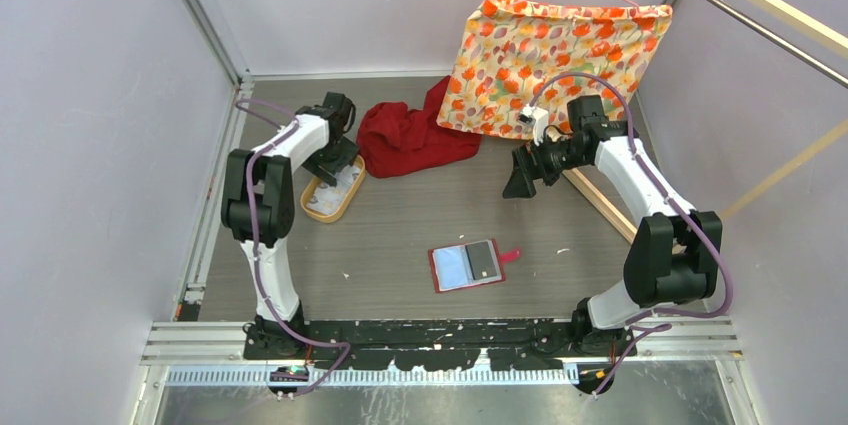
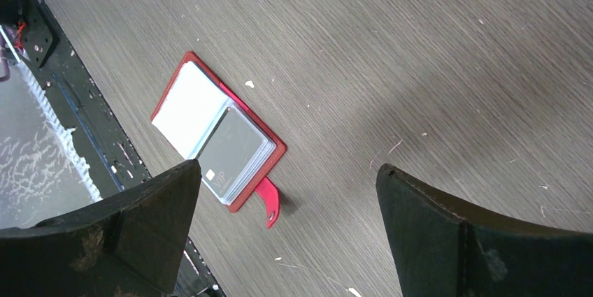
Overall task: Put the credit cards into the card holder
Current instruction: Pick up the credit card from the storage box.
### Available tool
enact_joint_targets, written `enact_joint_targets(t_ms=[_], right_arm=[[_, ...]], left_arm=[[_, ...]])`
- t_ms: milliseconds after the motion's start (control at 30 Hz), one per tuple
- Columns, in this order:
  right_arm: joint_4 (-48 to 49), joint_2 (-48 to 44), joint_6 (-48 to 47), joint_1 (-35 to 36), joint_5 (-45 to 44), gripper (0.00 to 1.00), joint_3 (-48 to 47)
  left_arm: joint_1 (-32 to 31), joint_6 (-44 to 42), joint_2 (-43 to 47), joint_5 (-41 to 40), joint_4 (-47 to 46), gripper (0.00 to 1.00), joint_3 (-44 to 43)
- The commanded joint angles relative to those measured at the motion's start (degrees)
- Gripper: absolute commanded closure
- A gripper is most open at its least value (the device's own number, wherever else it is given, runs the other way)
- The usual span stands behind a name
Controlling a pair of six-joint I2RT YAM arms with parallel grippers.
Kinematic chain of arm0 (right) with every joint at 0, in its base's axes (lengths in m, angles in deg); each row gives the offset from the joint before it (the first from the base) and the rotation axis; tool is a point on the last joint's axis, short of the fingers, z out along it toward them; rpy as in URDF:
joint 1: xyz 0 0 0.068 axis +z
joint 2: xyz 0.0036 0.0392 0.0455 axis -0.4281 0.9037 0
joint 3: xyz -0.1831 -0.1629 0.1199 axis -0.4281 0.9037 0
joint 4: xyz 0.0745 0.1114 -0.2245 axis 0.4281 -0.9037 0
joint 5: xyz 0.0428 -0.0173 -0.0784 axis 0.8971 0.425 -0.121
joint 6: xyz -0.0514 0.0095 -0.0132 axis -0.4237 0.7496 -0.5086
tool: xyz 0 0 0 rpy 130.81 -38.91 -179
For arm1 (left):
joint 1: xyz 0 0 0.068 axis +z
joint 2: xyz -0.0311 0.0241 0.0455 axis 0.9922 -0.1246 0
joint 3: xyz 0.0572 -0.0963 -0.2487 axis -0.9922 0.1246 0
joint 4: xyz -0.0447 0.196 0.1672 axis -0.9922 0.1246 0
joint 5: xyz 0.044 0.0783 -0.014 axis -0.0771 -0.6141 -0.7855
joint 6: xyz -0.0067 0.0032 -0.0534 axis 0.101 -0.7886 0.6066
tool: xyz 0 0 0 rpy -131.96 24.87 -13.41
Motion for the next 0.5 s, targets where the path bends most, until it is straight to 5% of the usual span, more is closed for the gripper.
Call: enact_joint_targets(t_ms=[0,467], right_arm=[[-0.3,0.4,-0.9,-0.1,1.8,0.00,-0.9],[-0.5,0.3,-1.2,0.0,2.3,0.00,-0.9]], left_arm=[[0.4,-0.5,-2.8,0.8,3.3,0.31,-4.7],[0.7,-1.9,-7.7,2.0,9.7,0.32,-11.6]])
